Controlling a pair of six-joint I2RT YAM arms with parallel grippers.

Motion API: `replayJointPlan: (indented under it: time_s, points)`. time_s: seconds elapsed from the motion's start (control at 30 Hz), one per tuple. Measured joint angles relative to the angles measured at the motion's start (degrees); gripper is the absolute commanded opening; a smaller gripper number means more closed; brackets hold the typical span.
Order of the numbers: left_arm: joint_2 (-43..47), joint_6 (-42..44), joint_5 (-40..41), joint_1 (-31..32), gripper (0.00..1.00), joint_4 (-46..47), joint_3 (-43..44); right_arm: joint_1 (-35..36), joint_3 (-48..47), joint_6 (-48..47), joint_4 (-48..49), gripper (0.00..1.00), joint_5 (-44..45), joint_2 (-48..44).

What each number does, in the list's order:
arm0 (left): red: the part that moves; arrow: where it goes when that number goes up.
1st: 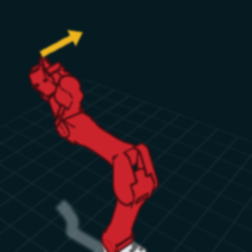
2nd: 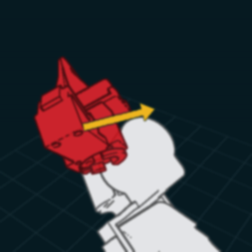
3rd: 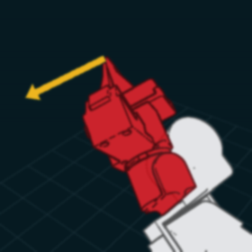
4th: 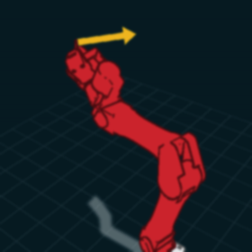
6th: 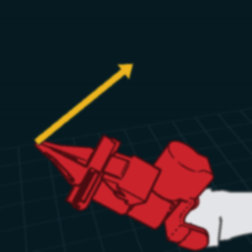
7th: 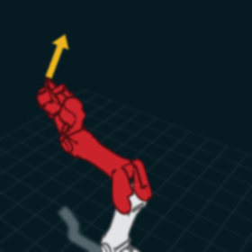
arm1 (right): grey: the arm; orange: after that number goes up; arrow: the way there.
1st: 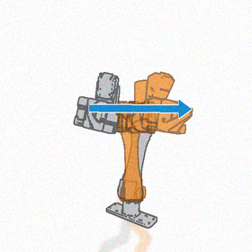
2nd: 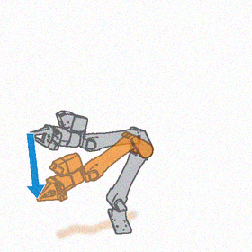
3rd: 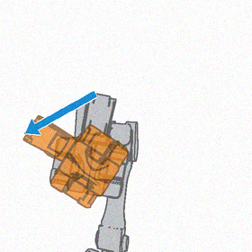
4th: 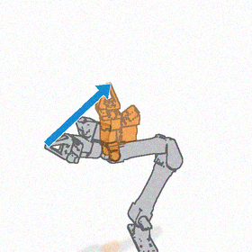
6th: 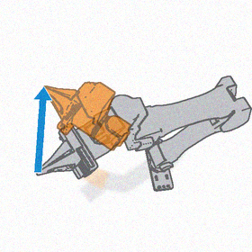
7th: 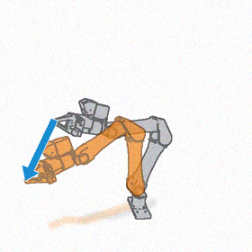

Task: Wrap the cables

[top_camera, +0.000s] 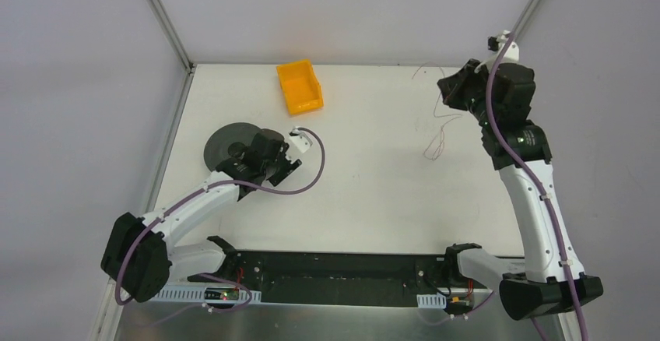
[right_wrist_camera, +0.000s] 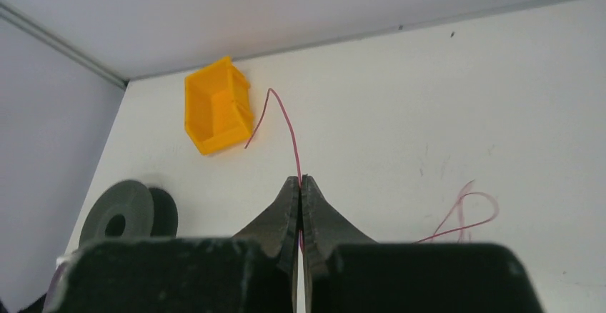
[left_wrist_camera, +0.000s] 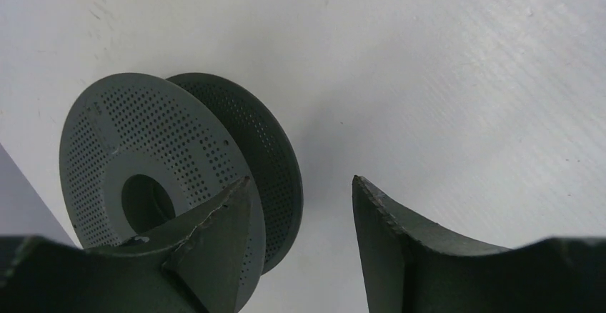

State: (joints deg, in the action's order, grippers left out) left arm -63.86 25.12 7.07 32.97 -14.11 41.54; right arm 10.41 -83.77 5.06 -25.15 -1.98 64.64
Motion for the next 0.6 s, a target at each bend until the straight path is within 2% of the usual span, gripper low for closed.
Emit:
replayJointPlan:
  time_s: [0.2, 0.3, 0.53, 0.6]
  points:
    - [-7.6, 0.5, 7.3, 0.4, 0.52, 1.0, -0.1, 1.1, 18.3, 1.9, 4.9, 0.00, -6.1, -4.2]
    - [-10.2, 1.5, 11.6, 0.5, 0.51, 2.2, -0.1, 1.2, 24.0, 2.9, 5.6, 0.00, -8.7, -5.1]
    - [-14.1, 4.5, 19.3, 0.5, 0.47, 6.4, -0.3, 1.3, 29.6, 4.8, 8.9, 0.00, -13.1, -9.8]
    - [-14.8, 5.1, 21.1, 0.5, 0.42, 7.7, -0.5, 1.3, 30.4, 5.0, 9.5, 0.00, -13.8, -10.8]
